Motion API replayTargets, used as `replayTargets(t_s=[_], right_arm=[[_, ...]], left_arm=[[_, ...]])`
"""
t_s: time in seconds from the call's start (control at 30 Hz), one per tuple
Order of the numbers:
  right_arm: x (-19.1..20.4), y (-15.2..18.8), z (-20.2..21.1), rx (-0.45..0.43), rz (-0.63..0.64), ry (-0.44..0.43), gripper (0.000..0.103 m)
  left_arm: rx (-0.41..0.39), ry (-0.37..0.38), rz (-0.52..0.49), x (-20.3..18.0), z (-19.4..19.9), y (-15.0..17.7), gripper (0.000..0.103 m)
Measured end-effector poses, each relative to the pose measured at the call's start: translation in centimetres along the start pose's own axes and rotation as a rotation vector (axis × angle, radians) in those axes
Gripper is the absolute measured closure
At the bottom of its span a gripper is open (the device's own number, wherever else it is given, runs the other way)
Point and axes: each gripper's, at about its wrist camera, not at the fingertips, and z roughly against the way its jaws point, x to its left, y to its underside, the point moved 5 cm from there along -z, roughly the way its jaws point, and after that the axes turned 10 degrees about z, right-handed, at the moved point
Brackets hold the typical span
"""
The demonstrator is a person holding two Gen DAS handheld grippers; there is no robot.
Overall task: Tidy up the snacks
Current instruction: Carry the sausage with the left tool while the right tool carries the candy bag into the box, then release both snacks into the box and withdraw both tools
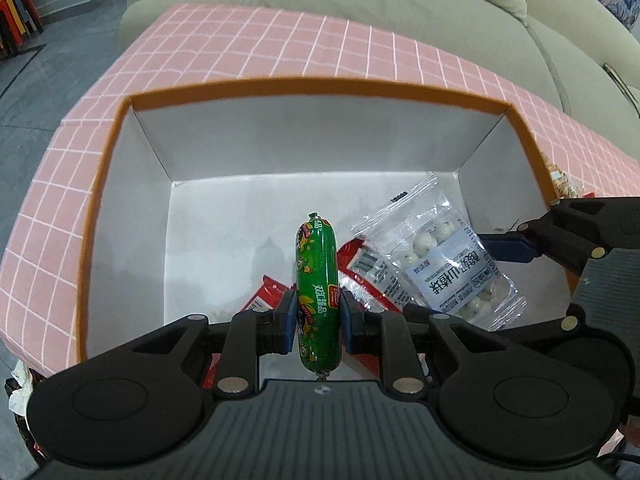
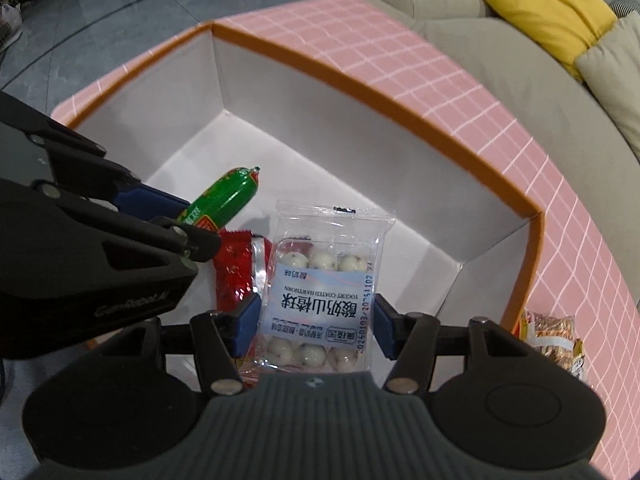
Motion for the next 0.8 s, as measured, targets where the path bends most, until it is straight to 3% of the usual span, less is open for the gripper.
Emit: replayTargets(t_s=[0.43, 0.6, 0.8], right_arm=[[-0.8, 0.9, -1.4, 0.07, -0.039, -0.019, 0.041], [-0.9, 0.4, 0.6, 0.01, -0.054, -0.014, 0.026], [-1.5, 0.6, 5.2, -0.125, -0.108, 0.014, 0.025]], left_arm=[[0.048, -0.034, 0.028, 0.7, -1.2, 0.1, 0.079], [0.004, -0.024, 0.041, 0.5, 0.8, -0.1, 0.066], [-0.101, -0.003, 0.067, 0.0, 4.5, 0.3, 0.06]])
